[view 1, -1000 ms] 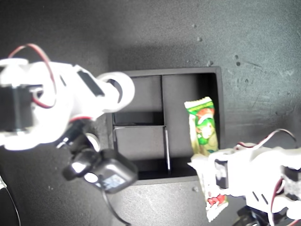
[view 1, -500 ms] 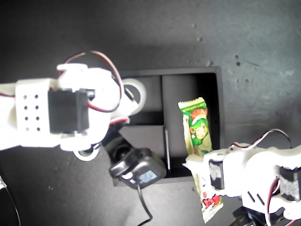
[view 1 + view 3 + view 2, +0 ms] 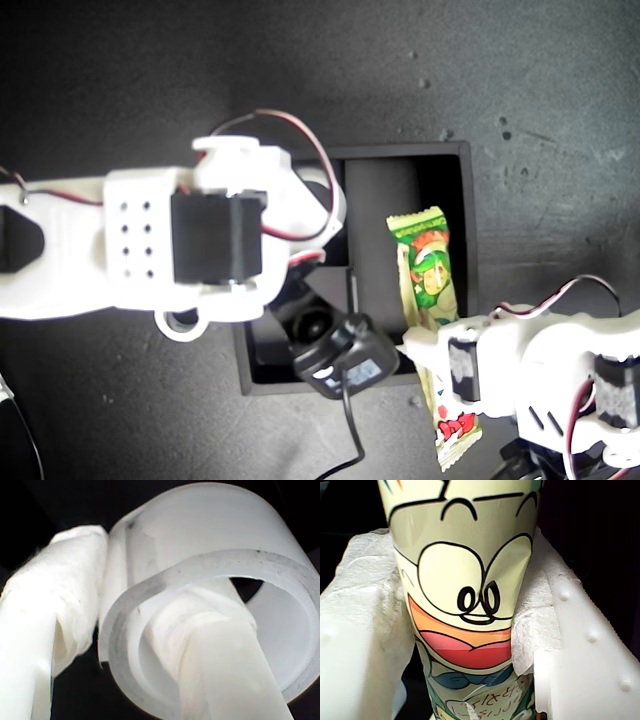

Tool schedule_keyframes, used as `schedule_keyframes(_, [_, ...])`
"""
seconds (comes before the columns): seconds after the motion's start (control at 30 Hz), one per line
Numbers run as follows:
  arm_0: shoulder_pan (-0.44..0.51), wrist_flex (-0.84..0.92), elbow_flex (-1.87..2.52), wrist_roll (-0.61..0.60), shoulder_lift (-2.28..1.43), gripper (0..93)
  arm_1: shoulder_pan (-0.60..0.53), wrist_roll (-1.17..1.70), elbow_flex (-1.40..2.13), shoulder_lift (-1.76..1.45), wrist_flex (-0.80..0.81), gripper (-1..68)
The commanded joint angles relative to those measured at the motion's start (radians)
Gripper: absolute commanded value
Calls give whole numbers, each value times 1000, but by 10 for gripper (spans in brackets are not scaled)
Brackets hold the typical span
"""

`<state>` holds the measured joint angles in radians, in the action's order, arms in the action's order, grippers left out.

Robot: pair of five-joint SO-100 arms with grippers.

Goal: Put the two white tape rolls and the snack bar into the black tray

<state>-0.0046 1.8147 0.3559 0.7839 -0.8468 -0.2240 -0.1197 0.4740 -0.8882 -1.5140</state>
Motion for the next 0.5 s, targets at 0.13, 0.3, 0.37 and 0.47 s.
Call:
schedule_keyframes(0.13, [-17, 18, 18, 21, -46, 0, 2, -17, -20, -11, -5, 65])
schedule_keyframes(0.3, [-11, 18, 74, 20, -83, 153, -8, -14, -5, -11, -17, 231])
schedule_keyframes(0.37, [-5, 18, 109, 20, -109, 185, -9, -17, -2, -11, -34, 257])
schedule_keyframes(0.47, [-3, 18, 150, 26, -140, 198, -9, -20, -6, -11, -60, 276])
